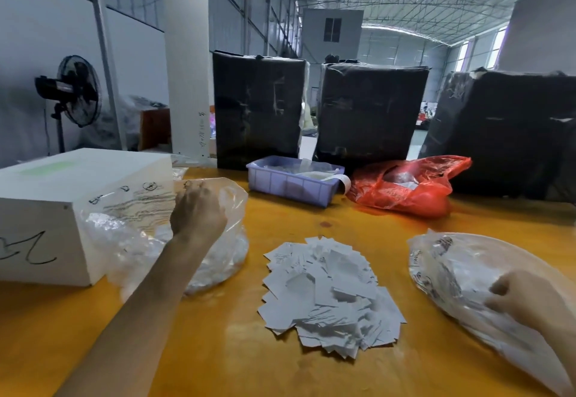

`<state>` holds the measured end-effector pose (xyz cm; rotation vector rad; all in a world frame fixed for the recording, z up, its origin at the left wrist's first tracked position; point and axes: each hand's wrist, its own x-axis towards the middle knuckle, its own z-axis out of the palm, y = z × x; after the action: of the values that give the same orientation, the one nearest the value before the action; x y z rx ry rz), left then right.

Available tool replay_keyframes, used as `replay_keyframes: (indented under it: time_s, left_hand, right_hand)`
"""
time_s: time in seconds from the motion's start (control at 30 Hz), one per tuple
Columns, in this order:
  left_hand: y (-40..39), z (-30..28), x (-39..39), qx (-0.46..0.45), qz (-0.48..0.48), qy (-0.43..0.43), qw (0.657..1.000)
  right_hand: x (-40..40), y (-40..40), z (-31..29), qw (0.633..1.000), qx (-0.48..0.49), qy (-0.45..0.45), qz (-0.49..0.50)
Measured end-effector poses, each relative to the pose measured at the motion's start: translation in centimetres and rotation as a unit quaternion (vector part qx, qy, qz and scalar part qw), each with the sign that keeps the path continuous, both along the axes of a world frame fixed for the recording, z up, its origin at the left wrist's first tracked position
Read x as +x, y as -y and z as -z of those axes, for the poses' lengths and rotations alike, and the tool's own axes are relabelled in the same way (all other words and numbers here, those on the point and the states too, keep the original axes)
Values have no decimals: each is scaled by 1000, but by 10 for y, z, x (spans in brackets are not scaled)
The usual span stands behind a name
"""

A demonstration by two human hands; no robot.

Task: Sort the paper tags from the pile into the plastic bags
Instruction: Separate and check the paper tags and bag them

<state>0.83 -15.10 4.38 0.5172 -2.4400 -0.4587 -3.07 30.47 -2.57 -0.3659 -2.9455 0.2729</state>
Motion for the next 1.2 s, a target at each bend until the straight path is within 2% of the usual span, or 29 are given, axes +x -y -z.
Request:
replay_keyframes:
  time_s: [0.1, 0.17, 0.23, 0.33, 0.43, 0.53, 0.6, 0.67, 0.7, 0.73, 0.77, 0.83, 0.9, 1.03, 1.2]
  left_hand:
    - [-40, 7, -2, 15, 144, -52, 988]
    - [-69, 18, 1, 62, 249, -27, 966]
    - [-97, 35, 4, 111, 337, 40, 934]
    - [-126, 63, 8, 152, 404, 112, 895]
    - [-139, 77, 9, 137, 417, 98, 893]
    - [-141, 75, 7, 146, 418, 57, 895]
    - [-142, 71, 7, 179, 423, 30, 888]
    - [-143, 68, 8, 256, 428, 19, 866]
    - [-144, 65, 10, 328, 431, 25, 840]
    - [-146, 62, 11, 409, 432, 39, 803]
    - [-148, 59, 12, 484, 428, 61, 761]
    - [-149, 53, 13, 577, 420, 102, 693]
    - [-146, 49, 14, 601, 424, 128, 665]
    - [-140, 52, 13, 577, 393, 96, 709]
    - [-136, 58, 11, 618, 357, 80, 696]
  right_hand:
    - [7, 9, -7, 998, -37, -44, 32]
    - [10, 11, -13, 995, -64, -67, 33]
    - [11, 11, -15, 990, -96, -94, 32]
    - [12, 9, -17, 983, -112, -143, 29]
    - [11, 7, -24, 962, -168, -213, 31]
    - [16, 16, -39, 910, -264, -317, 18]
    - [23, 33, -52, 855, -369, -362, -33]
    - [32, 55, -64, 779, -528, -321, -108]
    - [36, 68, -67, 742, -595, -271, -148]
    - [39, 82, -68, 723, -629, -217, -184]
    - [41, 96, -66, 722, -637, -166, -212]
    - [44, 122, -56, 732, -628, -94, -246]
    - [44, 141, -44, 746, -610, -64, -260]
    - [44, 157, -26, 759, -588, -58, -274]
    - [45, 163, -17, 769, -567, -61, -290]
